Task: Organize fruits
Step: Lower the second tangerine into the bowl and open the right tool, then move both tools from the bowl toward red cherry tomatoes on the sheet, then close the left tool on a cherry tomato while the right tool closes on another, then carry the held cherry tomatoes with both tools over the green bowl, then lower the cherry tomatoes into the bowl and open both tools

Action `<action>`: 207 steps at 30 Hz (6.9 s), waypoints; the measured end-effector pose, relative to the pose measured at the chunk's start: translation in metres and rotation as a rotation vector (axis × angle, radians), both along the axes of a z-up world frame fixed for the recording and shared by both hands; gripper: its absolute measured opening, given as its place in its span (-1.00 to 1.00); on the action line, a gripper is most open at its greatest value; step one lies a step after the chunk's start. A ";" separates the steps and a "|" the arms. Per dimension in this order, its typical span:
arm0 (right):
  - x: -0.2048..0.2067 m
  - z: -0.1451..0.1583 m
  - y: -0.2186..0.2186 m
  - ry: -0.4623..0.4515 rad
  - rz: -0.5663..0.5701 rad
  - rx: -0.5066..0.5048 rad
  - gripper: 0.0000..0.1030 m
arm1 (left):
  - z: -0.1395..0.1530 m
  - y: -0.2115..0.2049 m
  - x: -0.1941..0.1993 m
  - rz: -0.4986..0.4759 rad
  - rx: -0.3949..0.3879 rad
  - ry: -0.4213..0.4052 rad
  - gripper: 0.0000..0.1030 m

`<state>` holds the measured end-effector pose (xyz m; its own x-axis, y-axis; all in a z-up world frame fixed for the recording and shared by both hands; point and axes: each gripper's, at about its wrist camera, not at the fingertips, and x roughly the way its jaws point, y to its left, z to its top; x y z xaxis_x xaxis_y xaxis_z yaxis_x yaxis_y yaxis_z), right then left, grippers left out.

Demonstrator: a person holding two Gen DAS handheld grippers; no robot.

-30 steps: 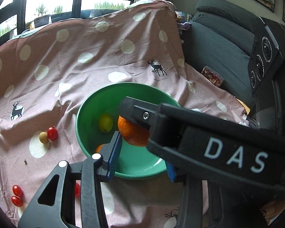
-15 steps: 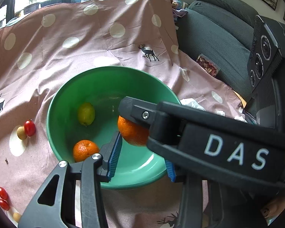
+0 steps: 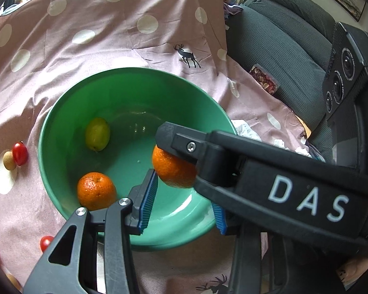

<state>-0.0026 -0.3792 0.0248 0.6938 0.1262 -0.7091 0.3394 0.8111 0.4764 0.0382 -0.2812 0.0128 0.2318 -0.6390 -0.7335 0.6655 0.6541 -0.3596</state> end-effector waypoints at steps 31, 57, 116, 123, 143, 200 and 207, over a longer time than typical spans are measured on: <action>-0.005 0.034 0.037 -0.142 0.053 -0.054 0.48 | 0.049 0.120 -0.016 0.298 0.071 -0.218 0.23; 0.039 -0.012 0.164 0.062 0.428 -0.089 0.07 | -0.026 0.278 0.024 0.631 0.139 0.037 -0.11; 0.024 0.004 0.164 -0.005 0.394 -0.193 -0.43 | 0.018 0.243 -0.015 0.611 0.107 -0.176 -0.48; 0.010 0.026 0.146 -0.093 0.351 -0.165 -0.43 | 0.038 0.221 -0.032 0.541 0.062 -0.232 -0.48; -0.036 0.041 0.018 -0.225 -0.004 -0.034 -0.43 | 0.064 0.095 -0.037 0.291 0.004 -0.290 -0.48; -0.020 -0.004 -0.025 -0.003 -0.134 -0.027 -0.43 | -0.004 0.001 -0.016 0.115 0.050 -0.105 -0.47; -0.019 -0.004 -0.025 0.003 -0.138 -0.037 -0.43 | -0.005 0.001 -0.016 0.122 0.053 -0.101 -0.47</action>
